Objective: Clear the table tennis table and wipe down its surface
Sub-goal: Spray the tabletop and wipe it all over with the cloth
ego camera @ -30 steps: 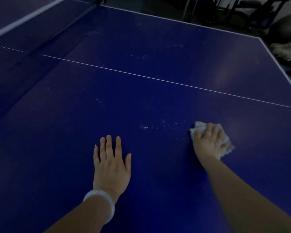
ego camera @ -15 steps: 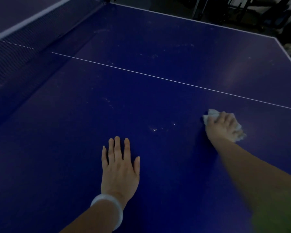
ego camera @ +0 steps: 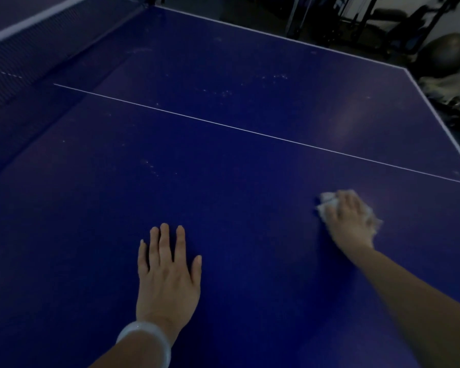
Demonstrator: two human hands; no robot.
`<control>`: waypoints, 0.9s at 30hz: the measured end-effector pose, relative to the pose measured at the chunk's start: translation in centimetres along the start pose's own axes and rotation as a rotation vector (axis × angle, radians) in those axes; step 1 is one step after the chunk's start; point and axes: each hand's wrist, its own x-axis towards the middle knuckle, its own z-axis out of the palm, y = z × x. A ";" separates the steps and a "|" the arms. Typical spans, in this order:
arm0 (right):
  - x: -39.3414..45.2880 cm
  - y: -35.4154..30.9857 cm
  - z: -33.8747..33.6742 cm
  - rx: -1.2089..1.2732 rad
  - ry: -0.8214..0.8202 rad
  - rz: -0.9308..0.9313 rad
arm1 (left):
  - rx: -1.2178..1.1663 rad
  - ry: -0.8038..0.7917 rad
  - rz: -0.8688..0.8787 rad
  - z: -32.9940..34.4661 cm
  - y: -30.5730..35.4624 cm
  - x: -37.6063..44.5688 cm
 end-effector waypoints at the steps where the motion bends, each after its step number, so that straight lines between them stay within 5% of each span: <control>1: 0.8 1.6 -0.5 0.003 -0.016 0.144 | -0.004 0.003 0.003 0.0 0.0 0.0; 4: 2.7 2.2 -1.2 0.018 -0.062 0.347 | -0.004 0.005 0.009 0.1 0.0 0.0; 8: 5.8 -4.7 -1.4 0.035 -0.081 0.312 | 0.000 0.009 -0.001 0.2 0.0 0.0; 11: 6.4 -13.1 -0.8 -0.036 -0.082 -0.038 | 0.003 0.002 -0.013 0.5 0.1 0.1; 14: 1.7 -20.0 1.3 -0.082 -0.128 -0.654 | 0.007 0.008 -0.025 0.7 0.0 0.1; 17: -1.6 -19.5 2.4 -0.124 -0.164 -0.997 | 0.002 0.007 -0.032 0.7 -0.1 0.1; 20: 3.5 -14.6 1.2 -0.052 -0.020 -0.775 | -0.030 0.006 -0.033 0.6 -0.1 0.0; 24: 10.9 -7.7 -0.1 -0.016 0.023 -0.040 | -0.031 0.001 -0.023 0.3 0.1 0.0; 27: 12.5 -10.3 0.0 0.011 -0.003 0.142 | -0.032 -0.016 -0.025 0.1 0.3 0.0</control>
